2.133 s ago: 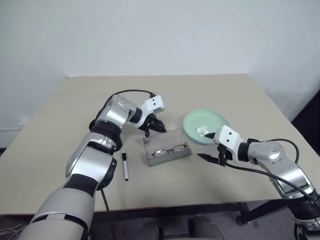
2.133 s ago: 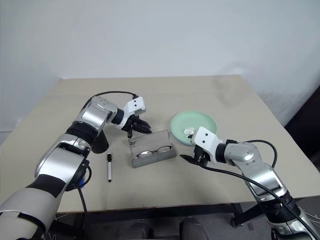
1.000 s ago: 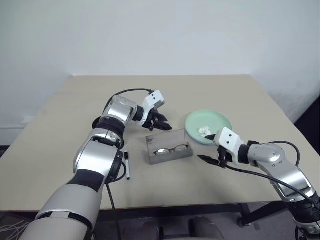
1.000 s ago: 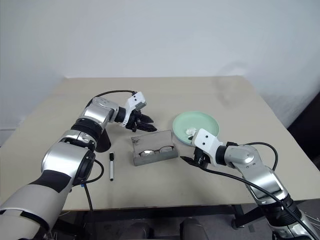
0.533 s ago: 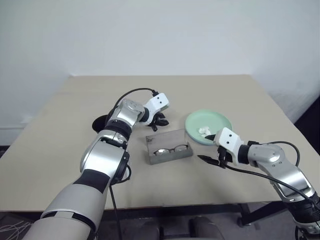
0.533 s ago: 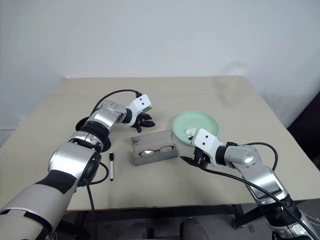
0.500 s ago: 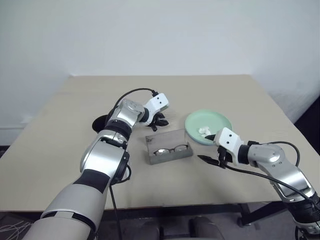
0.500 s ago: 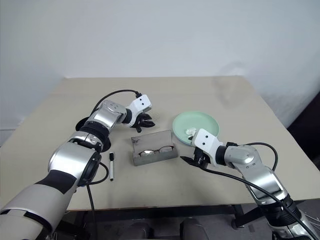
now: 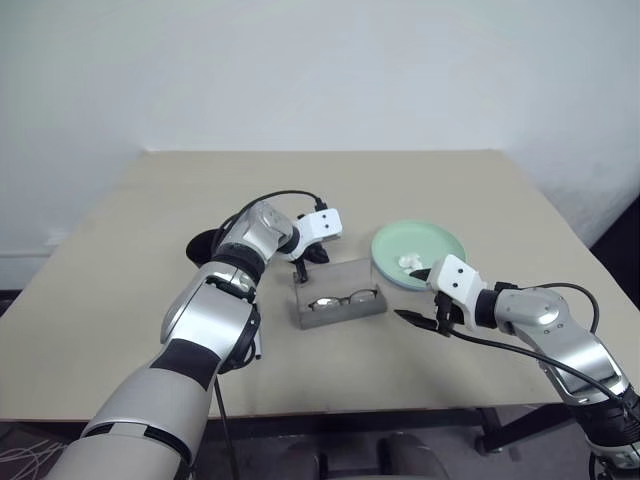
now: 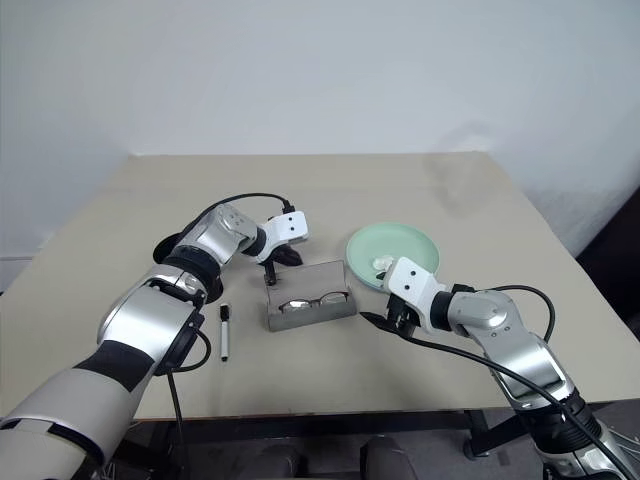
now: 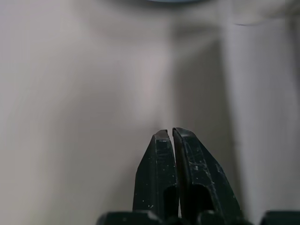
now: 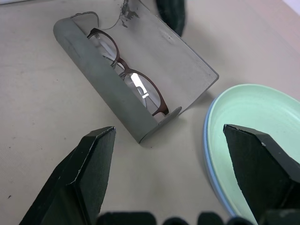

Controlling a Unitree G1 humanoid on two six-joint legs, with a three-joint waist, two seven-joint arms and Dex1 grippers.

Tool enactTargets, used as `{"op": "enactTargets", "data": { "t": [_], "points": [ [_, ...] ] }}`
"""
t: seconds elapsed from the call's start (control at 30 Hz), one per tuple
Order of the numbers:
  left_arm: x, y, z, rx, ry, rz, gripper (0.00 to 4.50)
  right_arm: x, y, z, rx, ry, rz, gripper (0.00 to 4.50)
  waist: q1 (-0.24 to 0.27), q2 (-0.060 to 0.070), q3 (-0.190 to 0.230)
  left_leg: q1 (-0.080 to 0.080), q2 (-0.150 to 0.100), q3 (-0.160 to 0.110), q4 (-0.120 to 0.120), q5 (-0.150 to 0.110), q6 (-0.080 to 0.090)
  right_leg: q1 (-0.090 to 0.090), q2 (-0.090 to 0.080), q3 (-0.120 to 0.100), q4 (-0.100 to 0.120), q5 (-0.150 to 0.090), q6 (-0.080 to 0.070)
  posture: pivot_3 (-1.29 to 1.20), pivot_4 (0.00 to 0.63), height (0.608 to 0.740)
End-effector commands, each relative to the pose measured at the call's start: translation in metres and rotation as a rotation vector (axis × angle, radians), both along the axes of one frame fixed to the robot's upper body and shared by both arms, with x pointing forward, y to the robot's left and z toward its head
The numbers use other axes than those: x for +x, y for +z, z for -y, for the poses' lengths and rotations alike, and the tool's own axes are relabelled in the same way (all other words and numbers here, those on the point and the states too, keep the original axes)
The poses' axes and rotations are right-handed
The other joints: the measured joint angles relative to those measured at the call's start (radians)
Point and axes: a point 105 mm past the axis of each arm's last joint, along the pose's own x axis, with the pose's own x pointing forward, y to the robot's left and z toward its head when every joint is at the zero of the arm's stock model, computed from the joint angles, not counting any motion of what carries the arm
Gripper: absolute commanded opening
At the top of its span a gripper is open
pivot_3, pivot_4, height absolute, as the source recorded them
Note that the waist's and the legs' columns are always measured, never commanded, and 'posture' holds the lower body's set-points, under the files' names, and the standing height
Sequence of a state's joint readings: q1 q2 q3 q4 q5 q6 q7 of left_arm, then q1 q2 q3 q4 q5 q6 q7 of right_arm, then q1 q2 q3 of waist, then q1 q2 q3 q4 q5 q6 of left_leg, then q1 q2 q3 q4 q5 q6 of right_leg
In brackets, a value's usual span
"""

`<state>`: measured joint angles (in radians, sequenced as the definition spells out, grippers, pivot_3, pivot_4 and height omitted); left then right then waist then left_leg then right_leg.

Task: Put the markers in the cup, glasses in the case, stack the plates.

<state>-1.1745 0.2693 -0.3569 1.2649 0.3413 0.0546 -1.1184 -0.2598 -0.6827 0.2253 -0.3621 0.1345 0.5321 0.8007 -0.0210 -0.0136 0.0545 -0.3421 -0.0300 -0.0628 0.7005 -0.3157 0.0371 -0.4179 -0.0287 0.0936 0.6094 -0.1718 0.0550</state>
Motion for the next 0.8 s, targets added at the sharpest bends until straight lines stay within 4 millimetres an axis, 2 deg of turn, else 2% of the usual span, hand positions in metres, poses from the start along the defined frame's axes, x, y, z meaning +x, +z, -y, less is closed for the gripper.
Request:
{"op": "enactTargets", "data": {
  "t": [0.03,0.17,0.27,0.47,0.63,0.7,0.8],
  "points": [
    [-0.005,0.018,0.008,-0.086,-0.056,-0.051,0.04,0.003,0.013,-0.001,0.007,-0.002,0.061,4.00,0.000,0.000,0.000,0.000,0.000,0.000,0.000,0.000,0.000,0.000,0.000,0.000,0.000,0.000,0.000,0.00,0.000,0.740],
    [-0.017,0.031,0.010,-0.199,-0.121,-0.147,0.04,0.003,0.013,0.001,0.007,-0.007,0.061,4.00,-0.001,0.000,0.000,0.000,0.000,0.000,0.000,0.000,0.000,0.000,0.000,0.000,0.000,0.000,0.000,0.00,0.000,0.740],
    [-0.028,0.033,0.007,-0.215,-0.189,-0.185,0.04,0.004,0.013,0.000,0.009,-0.009,0.061,4.00,-0.001,0.000,0.000,0.000,0.001,0.000,0.000,0.000,0.000,0.000,0.000,0.000,0.000,0.000,0.000,0.00,0.000,0.740],
    [-0.051,0.006,-0.001,-0.116,-0.271,-0.216,0.04,0.006,0.014,-0.002,0.013,-0.006,0.066,4.00,-0.001,0.000,0.000,0.000,0.001,0.000,0.000,0.000,0.000,0.000,0.000,0.001,0.001,0.000,0.000,0.00,0.000,0.740],
    [-0.064,-0.015,-0.002,-0.054,-0.266,-0.206,0.04,0.008,0.015,-0.002,0.017,-0.005,0.072,4.00,0.000,0.000,-0.001,0.002,0.001,0.000,0.000,0.000,0.000,0.001,0.000,0.000,0.000,0.000,0.000,0.00,0.000,0.740],
    [-0.064,-0.019,-0.001,-0.045,-0.252,-0.193,0.04,0.008,0.015,-0.002,0.017,-0.005,0.072,4.00,0.000,0.001,-0.002,0.003,0.001,0.000,0.000,0.000,0.000,0.002,0.000,0.000,0.000,0.000,0.000,0.00,0.000,0.740],
    [-0.063,-0.013,0.005,-0.083,-0.234,-0.186,0.04,0.007,0.015,-0.001,0.015,-0.005,0.071,4.00,0.000,0.001,-0.002,0.008,0.001,0.000,0.000,0.000,0.001,0.008,0.000,0.000,0.000,0.000,0.000,0.00,0.000,0.740]
  ]
}}
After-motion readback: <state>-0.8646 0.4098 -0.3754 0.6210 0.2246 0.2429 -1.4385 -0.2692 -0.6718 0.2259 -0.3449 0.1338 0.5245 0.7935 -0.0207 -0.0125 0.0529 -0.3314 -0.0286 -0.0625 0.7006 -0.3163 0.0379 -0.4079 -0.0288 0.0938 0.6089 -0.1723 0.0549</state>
